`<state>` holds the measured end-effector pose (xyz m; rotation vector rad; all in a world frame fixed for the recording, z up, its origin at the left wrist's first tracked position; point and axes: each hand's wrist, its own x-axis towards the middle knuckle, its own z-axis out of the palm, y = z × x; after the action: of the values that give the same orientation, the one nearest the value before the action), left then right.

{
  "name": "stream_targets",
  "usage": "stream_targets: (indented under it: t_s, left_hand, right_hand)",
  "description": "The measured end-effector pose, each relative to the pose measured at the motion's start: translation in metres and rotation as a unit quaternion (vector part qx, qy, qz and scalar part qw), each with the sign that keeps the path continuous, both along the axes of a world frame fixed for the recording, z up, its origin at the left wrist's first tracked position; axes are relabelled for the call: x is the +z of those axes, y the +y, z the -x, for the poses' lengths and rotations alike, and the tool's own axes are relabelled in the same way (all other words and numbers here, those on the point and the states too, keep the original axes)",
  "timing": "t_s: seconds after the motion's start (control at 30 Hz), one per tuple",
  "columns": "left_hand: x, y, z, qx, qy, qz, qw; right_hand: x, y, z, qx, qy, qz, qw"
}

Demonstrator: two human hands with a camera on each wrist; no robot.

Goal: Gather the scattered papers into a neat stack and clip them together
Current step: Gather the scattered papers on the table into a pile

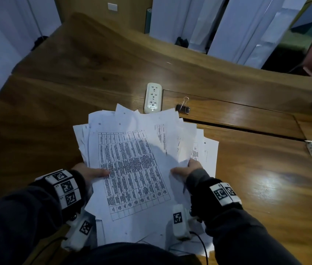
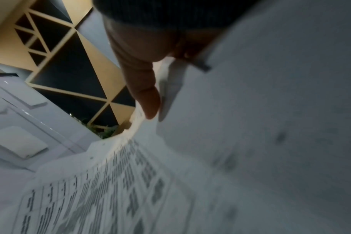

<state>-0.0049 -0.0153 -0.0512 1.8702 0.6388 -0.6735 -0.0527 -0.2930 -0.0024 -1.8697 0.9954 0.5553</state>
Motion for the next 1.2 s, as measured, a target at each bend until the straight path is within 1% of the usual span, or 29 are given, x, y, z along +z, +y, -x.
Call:
stream_targets:
  t_s: [0.03, 0.07, 0.13, 0.17, 0.23, 0.27, 0.3, 0.37, 0.43, 0.5, 0.6, 0.67, 0.73, 0.8, 0.87, 0.93, 1.0, 1.07, 1.1, 1.13, 1.2]
  left_hand:
    - [0.0, 0.0, 0.001, -0.003, -0.003, -0.001, 1.0]
    - [0.0, 0.001, 0.001, -0.011, -0.003, -0.002, 1.0]
    - [-0.003, 0.002, 0.0, -0.014, 0.0, 0.008, 1.0]
    - [-0.001, 0.002, 0.0, -0.015, 0.0, 0.01, 1.0]
    - [0.001, 0.003, -0.004, -0.019, 0.033, 0.024, 0.999]
    - [0.002, 0.004, -0.004, -0.027, 0.056, 0.035, 0.997]
    - [0.004, 0.004, -0.004, -0.021, 0.063, 0.063, 0.996]
    - [0.004, 0.009, -0.005, 0.009, 0.044, 0.107, 0.993]
    - [-0.02, 0.02, -0.008, 0.009, 0.018, 0.112, 0.994]
    - [-0.045, 0.03, -0.012, 0.005, 0.019, 0.11, 0.994]
    - [-0.011, 0.015, -0.005, -0.005, -0.017, 0.095, 0.995]
    - [0.013, 0.002, 0.001, -0.008, -0.027, 0.079, 0.996]
    - [0.012, -0.001, 0.0, 0.0, -0.013, 0.066, 0.998]
    - [0.012, -0.002, 0.0, -0.006, -0.001, 0.06, 0.998]
    - [0.012, 0.0, -0.001, -0.016, 0.009, 0.051, 0.999]
    - [0.006, 0.003, -0.003, -0.024, 0.001, 0.045, 0.999]
    - [0.001, 0.006, -0.005, -0.035, 0.0, 0.039, 0.999]
    - [0.001, 0.006, -0.006, -0.039, 0.002, 0.042, 0.998]
    - [0.004, 0.005, -0.005, -0.042, 0.007, 0.046, 0.998]
    - [0.004, 0.004, -0.006, -0.042, 0.011, 0.045, 0.998]
    - [0.002, 0.005, -0.006, -0.03, 0.013, 0.049, 0.998]
  right_hand:
    - [0.005, -0.006, 0.002, -0.007, -0.034, -0.01, 0.999]
    - [0.003, -0.011, 0.002, -0.012, -0.05, -0.013, 0.999]
    - [0.001, -0.015, 0.005, -0.015, -0.046, -0.006, 0.999]
    - [0.002, -0.013, 0.007, 0.003, -0.034, -0.013, 0.999]
    - [0.001, -0.005, 0.006, 0.031, -0.02, -0.006, 0.999]
    - [-0.003, -0.004, 0.005, 0.036, -0.026, -0.005, 0.999]
    - [-0.003, -0.005, 0.003, 0.034, -0.03, 0.004, 0.999]
    - [-0.004, -0.011, 0.0, 0.019, -0.042, 0.024, 0.999]
    - [-0.004, -0.021, -0.002, 0.013, -0.046, 0.051, 0.998]
    - [0.0, -0.031, -0.002, 0.012, -0.043, 0.053, 0.998]
    - [0.002, -0.04, 0.0, 0.03, -0.062, 0.003, 0.998]
    - [0.001, -0.036, 0.0, 0.039, -0.066, -0.006, 0.997]
    - [-0.004, -0.024, 0.002, 0.039, -0.064, -0.01, 0.997]
    - [-0.01, -0.009, 0.004, 0.022, -0.049, -0.026, 0.998]
    - [-0.016, -0.001, 0.007, 0.012, -0.055, -0.035, 0.998]
    - [-0.017, -0.006, 0.011, 0.013, -0.076, -0.009, 0.997]
    - [-0.018, -0.025, 0.015, -0.019, -0.089, 0.051, 0.994]
    - [-0.016, -0.05, 0.018, -0.068, -0.052, 0.146, 0.986]
    - [-0.014, -0.061, 0.021, -0.092, -0.014, 0.193, 0.977]
    - [-0.013, -0.069, 0.023, -0.115, 0.018, 0.214, 0.97]
    - [-0.015, -0.074, 0.022, -0.148, 0.039, 0.191, 0.97]
